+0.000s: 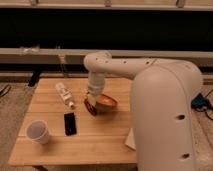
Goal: Drag the ceramic bowl in a circle
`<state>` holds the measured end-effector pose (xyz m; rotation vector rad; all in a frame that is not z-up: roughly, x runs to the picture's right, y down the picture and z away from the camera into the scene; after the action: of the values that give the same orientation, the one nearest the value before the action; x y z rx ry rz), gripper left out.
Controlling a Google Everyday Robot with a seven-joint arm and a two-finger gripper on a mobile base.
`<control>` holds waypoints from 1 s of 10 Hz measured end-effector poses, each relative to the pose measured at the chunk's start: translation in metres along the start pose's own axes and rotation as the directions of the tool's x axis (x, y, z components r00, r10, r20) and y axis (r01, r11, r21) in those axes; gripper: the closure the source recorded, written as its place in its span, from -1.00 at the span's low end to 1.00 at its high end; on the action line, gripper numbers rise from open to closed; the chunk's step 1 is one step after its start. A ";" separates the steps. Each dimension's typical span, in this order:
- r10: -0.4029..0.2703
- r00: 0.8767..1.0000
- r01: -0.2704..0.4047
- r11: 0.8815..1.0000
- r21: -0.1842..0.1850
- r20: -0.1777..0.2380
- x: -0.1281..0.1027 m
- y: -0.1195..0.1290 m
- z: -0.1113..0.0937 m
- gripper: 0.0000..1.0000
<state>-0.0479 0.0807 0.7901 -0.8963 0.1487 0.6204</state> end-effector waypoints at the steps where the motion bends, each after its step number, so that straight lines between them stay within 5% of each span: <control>1: 0.048 0.998 -0.047 0.999 0.009 -0.032 0.023 -0.009 0.000 1.00; 4: 0.175 0.982 -0.172 0.984 0.046 -0.068 0.056 -0.044 0.000 1.00; 5: 0.243 0.967 -0.239 0.969 0.066 -0.072 0.067 -0.072 -0.001 1.00; 8: 0.345 0.937 -0.339 0.935 0.107 -0.049 0.079 -0.129 -0.008 1.00; 10: 0.367 0.930 -0.360 0.924 0.132 -0.031 0.072 -0.160 -0.010 1.00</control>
<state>0.1025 0.0311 0.8666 -0.7698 0.4069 0.9218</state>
